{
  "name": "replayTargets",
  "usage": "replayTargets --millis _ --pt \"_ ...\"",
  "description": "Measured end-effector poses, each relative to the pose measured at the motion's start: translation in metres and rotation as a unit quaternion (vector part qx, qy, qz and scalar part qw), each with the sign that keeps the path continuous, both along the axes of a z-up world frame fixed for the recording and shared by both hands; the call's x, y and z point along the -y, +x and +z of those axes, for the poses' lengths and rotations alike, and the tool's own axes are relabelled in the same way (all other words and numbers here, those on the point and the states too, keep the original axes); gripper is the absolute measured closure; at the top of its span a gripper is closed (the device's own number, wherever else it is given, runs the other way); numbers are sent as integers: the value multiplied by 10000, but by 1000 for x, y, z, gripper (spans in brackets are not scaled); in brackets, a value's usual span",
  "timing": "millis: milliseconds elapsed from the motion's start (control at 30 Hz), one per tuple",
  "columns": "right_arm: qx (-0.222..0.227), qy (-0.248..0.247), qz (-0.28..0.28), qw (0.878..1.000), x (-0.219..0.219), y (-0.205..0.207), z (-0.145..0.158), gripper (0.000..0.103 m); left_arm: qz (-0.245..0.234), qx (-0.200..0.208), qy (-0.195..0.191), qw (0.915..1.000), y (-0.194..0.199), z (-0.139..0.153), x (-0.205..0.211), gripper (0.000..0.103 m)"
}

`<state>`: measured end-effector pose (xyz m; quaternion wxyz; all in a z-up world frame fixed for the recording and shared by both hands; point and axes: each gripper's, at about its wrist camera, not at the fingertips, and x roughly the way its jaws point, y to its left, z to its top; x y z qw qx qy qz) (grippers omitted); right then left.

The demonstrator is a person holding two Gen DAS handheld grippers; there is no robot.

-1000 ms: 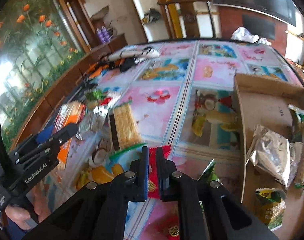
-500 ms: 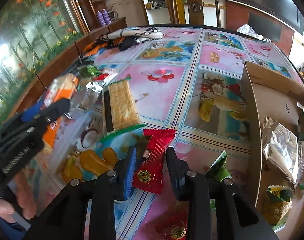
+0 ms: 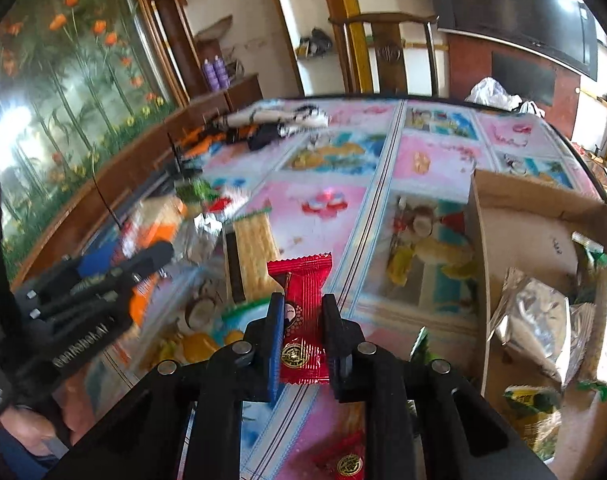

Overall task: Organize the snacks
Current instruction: 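Close the right gripper on the red candy while the left carries the orange pack toward the box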

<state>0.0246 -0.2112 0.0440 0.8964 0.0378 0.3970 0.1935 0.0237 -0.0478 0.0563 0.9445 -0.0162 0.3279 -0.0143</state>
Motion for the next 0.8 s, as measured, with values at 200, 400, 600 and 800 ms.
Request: replayTargets --millis 200,400,600,800 --pt "140 218 -206 9995 15 -1 11 83 -202 78 57 9997 0 3 26 51" --pt "249 456 -481 9975 41 -1 23 84 -387 89 143 9991 1 4 50 51" --pt "299 672 -735 9946 66 -2 30 84 -483 104 230 9985 2 3 65 51" --pt "290 803 -886 9924 81 0 31 84 -512 120 323 9981 2 2 76 51"
